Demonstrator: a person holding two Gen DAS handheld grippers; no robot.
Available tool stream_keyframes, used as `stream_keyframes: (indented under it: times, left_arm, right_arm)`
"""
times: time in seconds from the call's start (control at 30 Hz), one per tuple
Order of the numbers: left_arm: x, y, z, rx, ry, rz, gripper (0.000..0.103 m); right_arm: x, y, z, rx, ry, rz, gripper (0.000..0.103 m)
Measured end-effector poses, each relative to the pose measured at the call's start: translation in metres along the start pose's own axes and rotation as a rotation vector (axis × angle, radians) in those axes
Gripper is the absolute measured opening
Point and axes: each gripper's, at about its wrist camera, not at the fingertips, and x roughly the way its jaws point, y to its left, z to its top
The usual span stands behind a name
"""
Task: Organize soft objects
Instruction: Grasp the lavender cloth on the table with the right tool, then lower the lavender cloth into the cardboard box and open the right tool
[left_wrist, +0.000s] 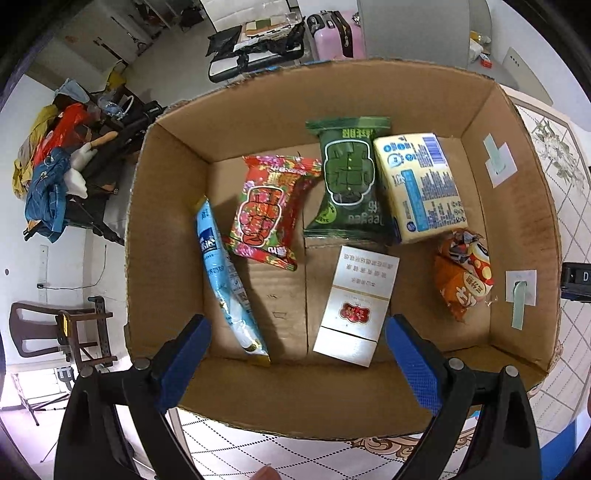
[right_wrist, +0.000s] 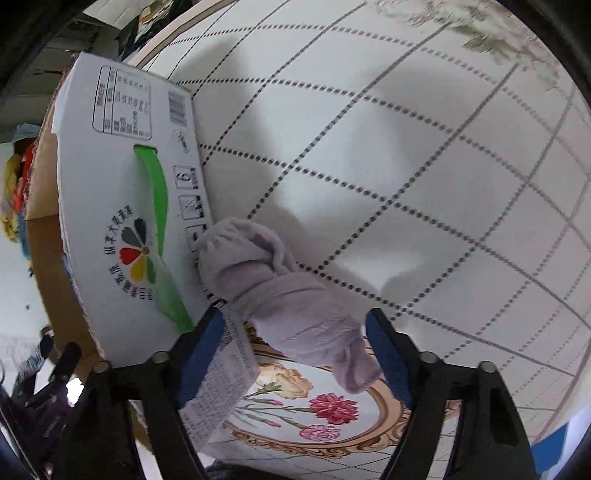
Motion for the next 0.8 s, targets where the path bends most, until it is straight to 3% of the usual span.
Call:
stream_keyframes:
  times: [0.03, 0.3, 0.57, 0.8]
  left_arm:
    - [0.001, -0.001, 0.000, 0.000, 0.003, -0.001, 0.097]
    - [-0.001, -0.005, -0.003, 0.008, 0.007, -0.010, 0.097]
    - [-0.014, 0.001, -0.007, -0.026, 0.008, -0.070, 0.097]
    - [-0.041, 0.038, -0.019, -0.082, -0.022, -0.115, 0.097]
  right_arm:
    - [0.003, -0.003, 0.001, 0.009, 0.011, -0.016, 0.052]
    - [-0.012, -0.002, -0.024, -0.020, -0.039, -0.082, 0.048]
    - [-0.075, -0.006, -0.066, 0.028, -0.161, -0.005, 0.048]
    - [-0.164, 0.076, -0.098, -0.133, -0.310, 0.016, 0.048]
